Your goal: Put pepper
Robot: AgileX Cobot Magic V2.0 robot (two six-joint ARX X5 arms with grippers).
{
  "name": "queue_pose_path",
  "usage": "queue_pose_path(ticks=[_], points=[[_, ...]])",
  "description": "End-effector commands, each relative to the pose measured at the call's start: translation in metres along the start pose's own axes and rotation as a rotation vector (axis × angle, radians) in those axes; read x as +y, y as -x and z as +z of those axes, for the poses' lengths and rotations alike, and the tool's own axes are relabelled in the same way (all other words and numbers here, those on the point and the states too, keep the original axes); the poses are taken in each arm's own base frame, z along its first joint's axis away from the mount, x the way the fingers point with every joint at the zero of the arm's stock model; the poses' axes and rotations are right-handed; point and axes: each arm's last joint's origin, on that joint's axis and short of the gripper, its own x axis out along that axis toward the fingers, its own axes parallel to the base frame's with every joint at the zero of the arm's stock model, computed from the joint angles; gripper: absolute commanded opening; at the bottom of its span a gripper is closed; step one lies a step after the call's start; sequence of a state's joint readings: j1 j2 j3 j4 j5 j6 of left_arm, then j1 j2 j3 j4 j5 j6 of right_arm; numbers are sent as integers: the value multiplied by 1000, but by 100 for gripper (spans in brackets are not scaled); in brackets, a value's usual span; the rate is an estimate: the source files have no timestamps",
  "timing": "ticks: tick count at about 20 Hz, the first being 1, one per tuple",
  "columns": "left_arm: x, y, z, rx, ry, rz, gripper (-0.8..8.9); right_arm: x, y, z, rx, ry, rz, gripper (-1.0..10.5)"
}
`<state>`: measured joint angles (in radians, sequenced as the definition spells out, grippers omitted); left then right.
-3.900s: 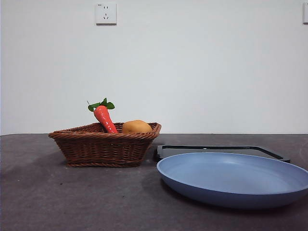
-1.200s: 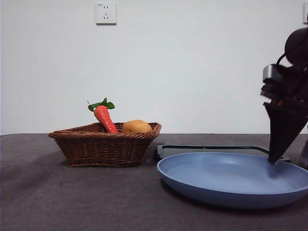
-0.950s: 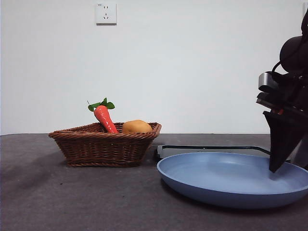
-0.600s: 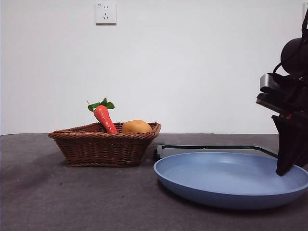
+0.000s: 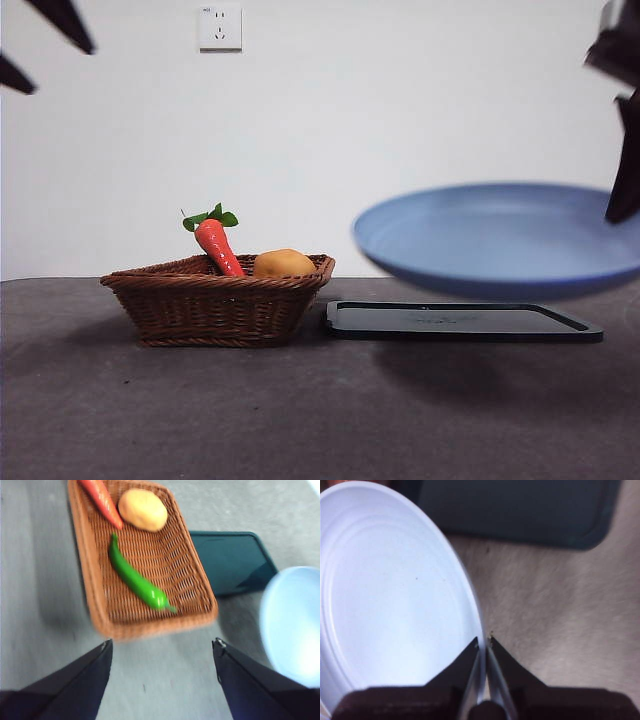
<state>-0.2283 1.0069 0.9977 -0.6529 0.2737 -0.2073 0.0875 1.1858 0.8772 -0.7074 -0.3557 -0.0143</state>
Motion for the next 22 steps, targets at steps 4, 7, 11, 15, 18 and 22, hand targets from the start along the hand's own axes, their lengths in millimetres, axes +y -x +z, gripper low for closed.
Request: queue_pose_path(ticks=[4, 7, 11, 15, 18, 22], points=[[-27, -69, 50, 79, -40, 94, 350, 5, 32, -3, -107, 4, -16, 6], [-34, -117, 62, 162, -54, 145, 350, 8, 44, -7, -140, 9, -22, 6], [-33, -173, 63, 265, -33, 232, 350, 12, 53, -12, -162, 18, -22, 6], [-27, -213, 52, 330, -2, 255, 350, 12, 54, -13, -155, 16, -21, 6], [-20, -236, 40, 372, 12, 275, 350, 12, 54, -13, -154, 16, -21, 6], [-16, -258, 26, 410, 17, 300, 350, 12, 54, -13, -153, 17, -17, 6]])
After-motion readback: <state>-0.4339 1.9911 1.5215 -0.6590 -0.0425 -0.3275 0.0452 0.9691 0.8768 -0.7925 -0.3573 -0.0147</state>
